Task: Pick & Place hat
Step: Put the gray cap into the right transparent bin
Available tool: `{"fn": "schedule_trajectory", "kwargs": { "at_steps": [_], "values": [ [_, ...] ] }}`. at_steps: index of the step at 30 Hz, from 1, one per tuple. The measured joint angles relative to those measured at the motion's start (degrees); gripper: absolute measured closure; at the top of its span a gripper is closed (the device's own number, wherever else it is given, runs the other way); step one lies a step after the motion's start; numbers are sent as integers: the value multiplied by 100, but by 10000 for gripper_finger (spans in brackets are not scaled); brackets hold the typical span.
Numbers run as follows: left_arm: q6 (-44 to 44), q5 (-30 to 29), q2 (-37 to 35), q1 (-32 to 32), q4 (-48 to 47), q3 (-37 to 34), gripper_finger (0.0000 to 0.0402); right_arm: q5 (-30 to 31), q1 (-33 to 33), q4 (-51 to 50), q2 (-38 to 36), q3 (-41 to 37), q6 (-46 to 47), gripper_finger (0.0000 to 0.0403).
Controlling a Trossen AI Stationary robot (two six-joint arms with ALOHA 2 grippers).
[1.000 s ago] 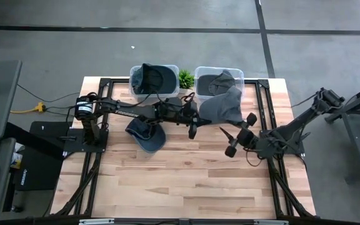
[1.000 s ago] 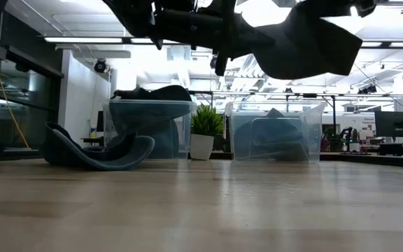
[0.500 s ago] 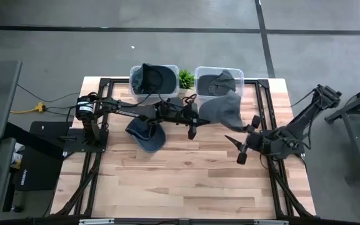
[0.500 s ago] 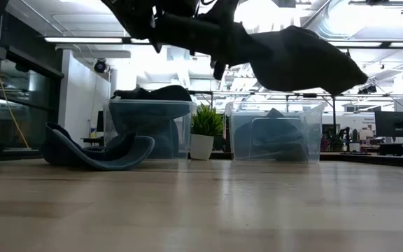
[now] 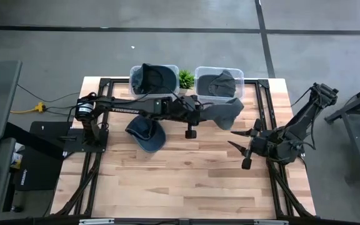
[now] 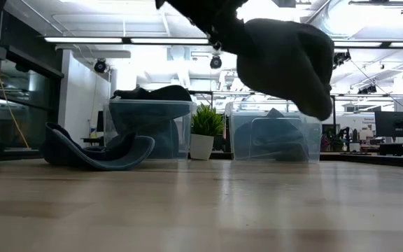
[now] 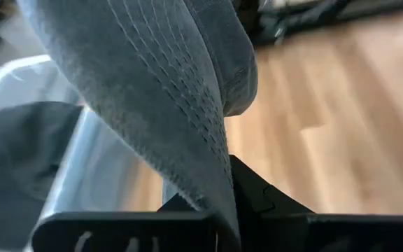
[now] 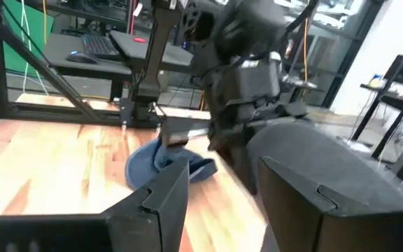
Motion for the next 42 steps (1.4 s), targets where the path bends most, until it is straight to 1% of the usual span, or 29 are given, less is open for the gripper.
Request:
{"fn": "schedule_trajectory", "kwargs": {
  "at_steps": [3,6,8,11,14,18,23,28,34,37,42],
  "values": [
    [589,-618,0,-143,-339,135,397,56,-2,1,-1,251,-397,237],
    [1282,-1278,0,-305,-410,159,396,244,-12,-86,-1,513,-785,237],
    [1739,-1812,0,-428,-442,159,396,300,-33,-353,-1,715,-917,237],
    [2430,-2600,0,-633,-427,159,396,315,-99,-1043,1,1047,-841,237],
    [3089,-3235,0,-797,-415,159,396,143,-236,-1839,2,1378,-494,237],
    [3790,-3977,0,-950,-172,159,395,-330,-573,-3155,142,1806,40,238],
    [4654,-4966,0,-1050,258,161,395,-873,-1100,-4447,681,2284,-104,237],
    [5405,-5694,-4,-1078,284,163,395,-773,-1419,-5179,1315,2793,-445,237],
    [6354,-6615,327,-1078,280,152,394,-531,-1574,-5315,1804,3163,-860,237],
    [6516,-6775,416,-1074,321,161,394,-480,-1730,-5329,1861,3223,-938,227],
    [6473,-6795,420,-1076,400,161,394,-826,-2054,-5556,1861,3227,-807,194]
  ]
}}
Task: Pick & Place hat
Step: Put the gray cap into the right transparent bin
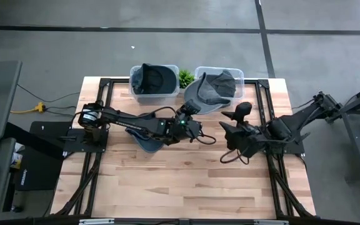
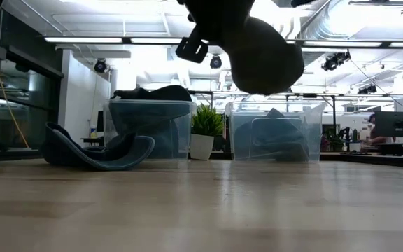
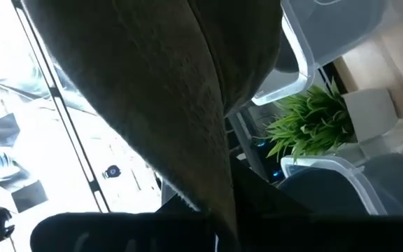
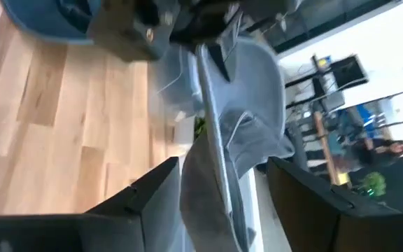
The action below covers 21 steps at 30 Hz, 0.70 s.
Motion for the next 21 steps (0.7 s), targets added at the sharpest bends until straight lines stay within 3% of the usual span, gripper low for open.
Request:
{"fn": "schedule_trajectory", "kwargs": {
  "at_steps": [6,21],
  "values": [
    [134,-51,0,0,214,0,394,-313,-487,-309,0,-1,167,168],
    [175,-6,0,0,214,-2,394,-1522,-2069,-353,-2,-7,-100,166]
  ]
}}
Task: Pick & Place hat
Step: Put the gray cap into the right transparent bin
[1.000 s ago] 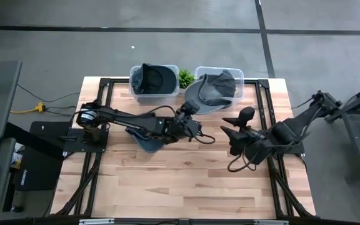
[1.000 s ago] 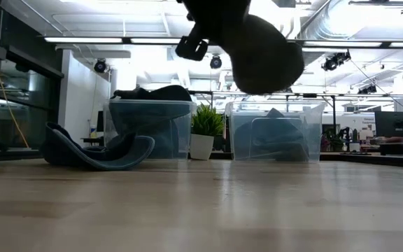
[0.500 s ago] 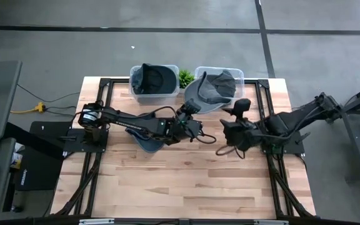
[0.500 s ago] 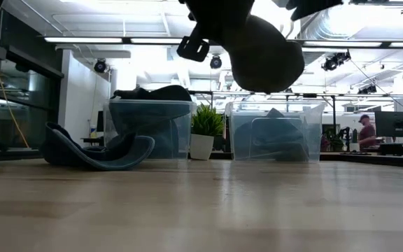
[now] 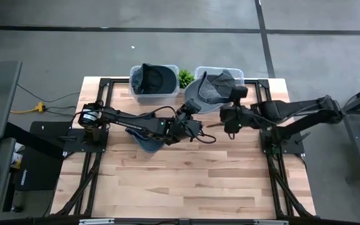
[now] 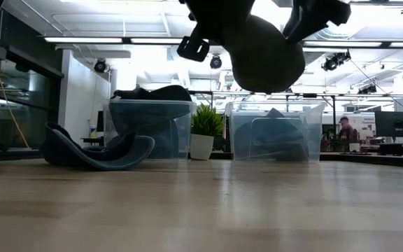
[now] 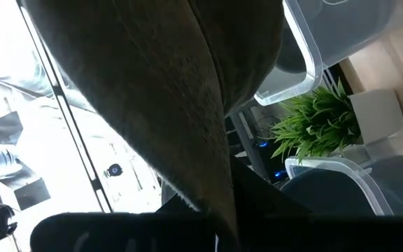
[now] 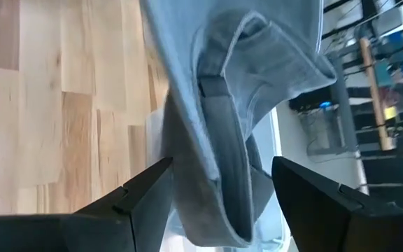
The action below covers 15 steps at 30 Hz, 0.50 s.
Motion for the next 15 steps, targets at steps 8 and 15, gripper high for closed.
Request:
{"fn": "schedule_trajectory", "kwargs": {
  "at_steps": [8,15],
  "values": [
    [-2,-2,0,0,13,0,394,-1088,-758,232,0,0,-74,166],
    [-2,40,0,0,51,0,394,-1955,-1291,254,0,-2,-75,166]
  ]
}}
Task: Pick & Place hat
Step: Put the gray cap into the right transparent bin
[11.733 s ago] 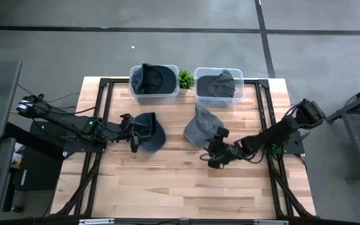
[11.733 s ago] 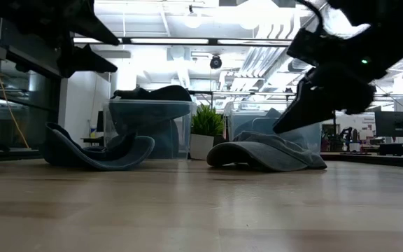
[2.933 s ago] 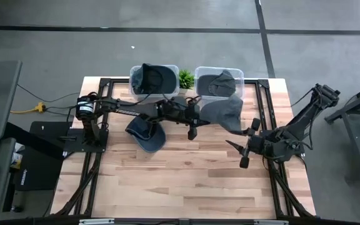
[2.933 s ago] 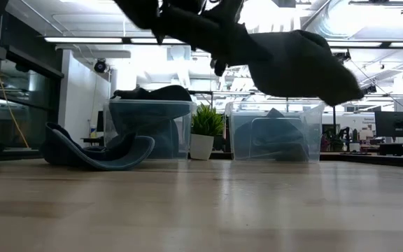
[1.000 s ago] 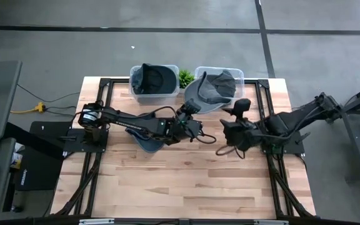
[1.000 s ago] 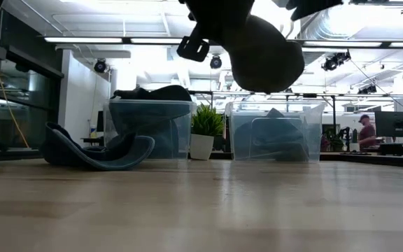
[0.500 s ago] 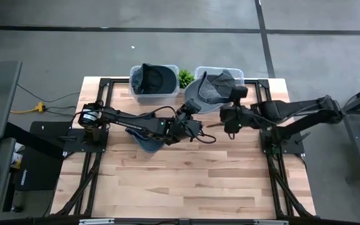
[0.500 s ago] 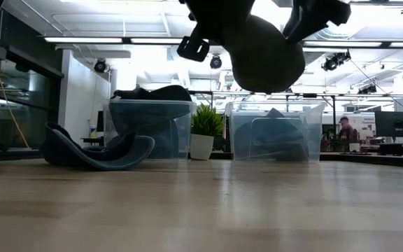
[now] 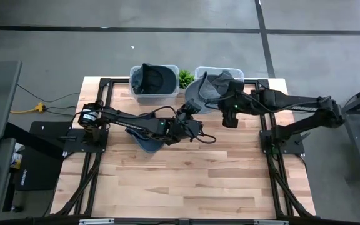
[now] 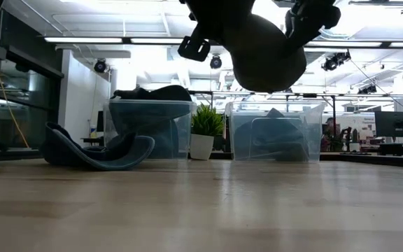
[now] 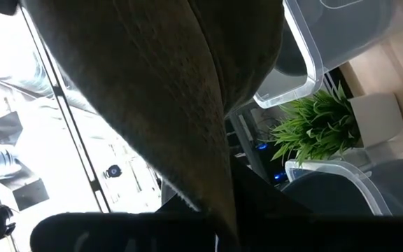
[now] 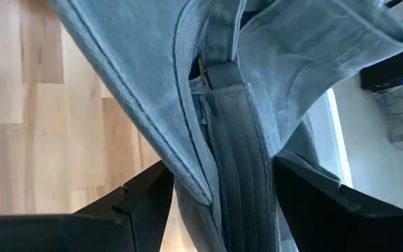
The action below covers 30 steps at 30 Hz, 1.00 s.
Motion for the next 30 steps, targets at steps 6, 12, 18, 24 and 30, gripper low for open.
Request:
{"fn": "schedule_trajectory", "kwargs": {
  "at_steps": [6,12,18,24,30],
  "values": [
    [-2,6,0,0,12,0,394,-272,-136,38,0,-2,-2,167],
    [-40,82,0,0,13,0,394,-423,-132,195,0,-2,-1,196],
    [-46,161,0,4,13,0,394,-435,-132,205,0,-2,-1,275],
    [-59,148,0,4,11,0,394,-649,-132,192,0,-2,-97,380],
    [-59,152,0,4,10,0,394,-573,-103,184,0,-4,-160,394]
  ]
}}
